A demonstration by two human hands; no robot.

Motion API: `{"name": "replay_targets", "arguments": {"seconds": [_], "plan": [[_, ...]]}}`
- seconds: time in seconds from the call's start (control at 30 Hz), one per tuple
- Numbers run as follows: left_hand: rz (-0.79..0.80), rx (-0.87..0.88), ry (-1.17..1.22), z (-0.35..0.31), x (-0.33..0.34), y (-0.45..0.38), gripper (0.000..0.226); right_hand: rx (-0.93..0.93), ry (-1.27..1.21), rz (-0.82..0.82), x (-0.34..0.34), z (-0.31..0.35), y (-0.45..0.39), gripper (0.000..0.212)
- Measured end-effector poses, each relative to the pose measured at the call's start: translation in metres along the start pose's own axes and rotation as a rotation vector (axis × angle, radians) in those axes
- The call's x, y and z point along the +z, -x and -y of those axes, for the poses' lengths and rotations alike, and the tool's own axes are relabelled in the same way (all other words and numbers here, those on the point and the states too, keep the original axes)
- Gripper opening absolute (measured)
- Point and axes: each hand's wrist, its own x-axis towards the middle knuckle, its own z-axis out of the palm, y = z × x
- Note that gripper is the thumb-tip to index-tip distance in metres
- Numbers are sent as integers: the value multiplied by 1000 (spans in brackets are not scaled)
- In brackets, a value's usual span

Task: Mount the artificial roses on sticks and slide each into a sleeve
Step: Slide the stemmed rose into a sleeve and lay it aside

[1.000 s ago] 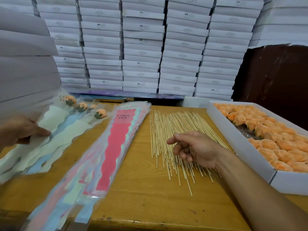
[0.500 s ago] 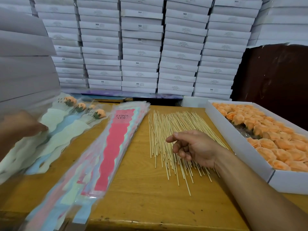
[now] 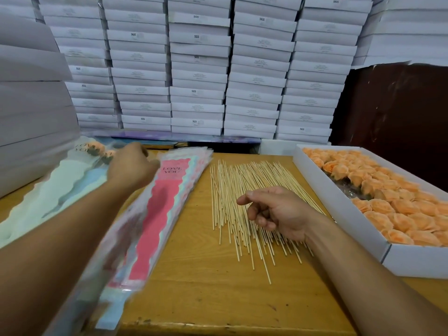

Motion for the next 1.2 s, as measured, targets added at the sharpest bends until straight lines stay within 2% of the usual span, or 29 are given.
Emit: {"name": "replay_targets", "arguments": {"seconds": [0.17, 0.33, 0.5, 0.77, 1.03, 1.2], "plan": [[102, 8, 294, -66, 39, 32, 20, -3, 3, -13, -1, -1, -1, 23], [160, -117, 486, -106, 73, 59, 13, -14, 29, -54, -1, -2, -1, 21], [166, -110, 533, -118, 92, 80, 10, -42, 29, -83, 0, -1, -1, 20], [150, -9, 590, -109, 99, 91, 6, -69, 102, -105, -1, -3, -1, 19], [93, 107, 444, -103, 103, 93, 11, -159, 517, -354, -6, 9, -1, 14], [90, 139, 431, -103, 104, 93, 9, -74, 894, -484, -48, 48, 8, 12]]}}
